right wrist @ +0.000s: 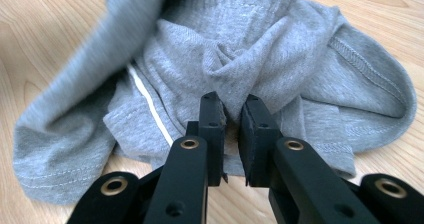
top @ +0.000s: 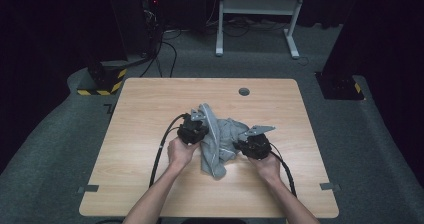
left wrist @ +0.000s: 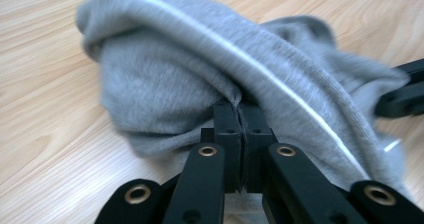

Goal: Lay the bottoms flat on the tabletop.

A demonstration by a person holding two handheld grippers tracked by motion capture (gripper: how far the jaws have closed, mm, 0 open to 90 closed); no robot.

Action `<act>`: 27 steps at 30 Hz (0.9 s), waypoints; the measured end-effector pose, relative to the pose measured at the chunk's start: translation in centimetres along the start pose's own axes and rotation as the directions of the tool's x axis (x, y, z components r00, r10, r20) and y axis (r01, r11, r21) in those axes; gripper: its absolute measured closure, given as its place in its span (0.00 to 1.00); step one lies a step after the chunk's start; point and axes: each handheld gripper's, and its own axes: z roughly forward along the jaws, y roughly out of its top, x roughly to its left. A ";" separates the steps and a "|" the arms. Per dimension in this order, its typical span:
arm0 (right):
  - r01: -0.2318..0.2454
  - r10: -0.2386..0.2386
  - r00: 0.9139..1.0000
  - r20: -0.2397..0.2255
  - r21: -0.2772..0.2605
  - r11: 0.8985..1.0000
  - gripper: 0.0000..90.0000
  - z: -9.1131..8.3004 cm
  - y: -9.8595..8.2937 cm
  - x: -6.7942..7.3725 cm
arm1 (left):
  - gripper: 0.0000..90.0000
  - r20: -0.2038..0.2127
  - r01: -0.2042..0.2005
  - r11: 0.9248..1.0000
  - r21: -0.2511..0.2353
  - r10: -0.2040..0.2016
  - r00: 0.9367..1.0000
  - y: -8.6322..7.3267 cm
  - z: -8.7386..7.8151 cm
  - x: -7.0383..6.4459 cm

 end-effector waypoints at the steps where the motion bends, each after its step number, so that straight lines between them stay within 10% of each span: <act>1: 0.000 0.000 1.000 0.000 0.000 1.000 0.90 0.0 0.0 0.0 | 0.99 0.000 0.000 1.000 0.000 0.000 1.000 0.0 0.0 0.0; 16: -0.023 0.022 0.998 0.052 0.017 1.000 0.89 -2.2 -2.4 -0.9 | 0.97 -0.048 0.071 0.992 0.101 -0.066 0.997 -4.8 -0.9 3.8; 27: 0.022 -0.019 0.997 0.078 -0.037 0.999 0.72 -3.6 -1.4 0.8 | 0.54 -0.090 0.062 0.998 -0.015 -0.063 0.994 -4.0 -4.3 2.5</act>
